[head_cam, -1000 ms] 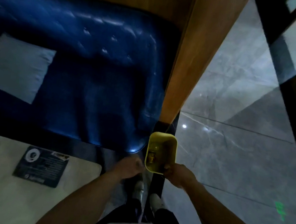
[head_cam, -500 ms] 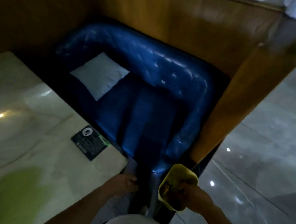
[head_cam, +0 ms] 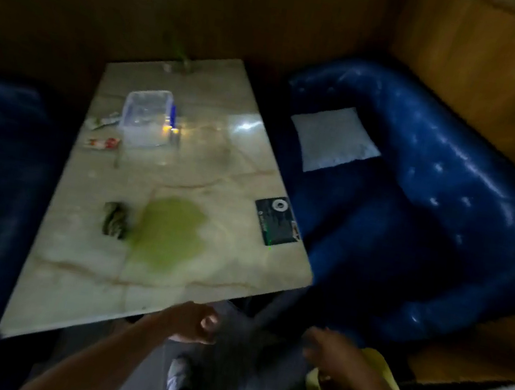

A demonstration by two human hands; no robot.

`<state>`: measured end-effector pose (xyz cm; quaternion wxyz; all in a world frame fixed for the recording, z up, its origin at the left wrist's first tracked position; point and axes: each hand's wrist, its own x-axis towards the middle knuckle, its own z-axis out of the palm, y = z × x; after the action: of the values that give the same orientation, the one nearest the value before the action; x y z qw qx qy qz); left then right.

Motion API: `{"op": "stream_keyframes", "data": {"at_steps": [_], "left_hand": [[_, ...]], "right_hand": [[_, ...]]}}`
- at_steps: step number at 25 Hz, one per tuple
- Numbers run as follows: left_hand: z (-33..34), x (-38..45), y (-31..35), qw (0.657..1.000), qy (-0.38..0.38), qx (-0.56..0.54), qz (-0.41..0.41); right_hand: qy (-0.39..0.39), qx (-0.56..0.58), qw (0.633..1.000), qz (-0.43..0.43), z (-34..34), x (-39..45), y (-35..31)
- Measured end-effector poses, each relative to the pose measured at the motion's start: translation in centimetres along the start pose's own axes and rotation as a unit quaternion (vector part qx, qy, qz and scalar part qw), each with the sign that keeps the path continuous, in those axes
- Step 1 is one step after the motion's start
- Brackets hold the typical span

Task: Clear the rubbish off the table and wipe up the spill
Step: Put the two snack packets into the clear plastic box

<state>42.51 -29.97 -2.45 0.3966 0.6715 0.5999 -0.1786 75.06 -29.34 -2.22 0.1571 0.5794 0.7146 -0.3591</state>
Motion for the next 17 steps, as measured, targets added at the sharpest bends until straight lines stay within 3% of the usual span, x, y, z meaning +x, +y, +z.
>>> {"op": "stream_keyframes", "data": {"at_steps": [8,17], "left_hand": [[2.0,-9.8,-14.3,0.983,0.038,-0.109,-0.143],[8.9,-20.9,-29.9,0.95,0.065,-0.196,-0.234]], "right_hand": [[-0.031,-0.099,0.988,-0.11,0.6,5.1,-15.9],[-0.083,-0.202,0.957,-0.189,8.3,7.3,-34.8]]}}
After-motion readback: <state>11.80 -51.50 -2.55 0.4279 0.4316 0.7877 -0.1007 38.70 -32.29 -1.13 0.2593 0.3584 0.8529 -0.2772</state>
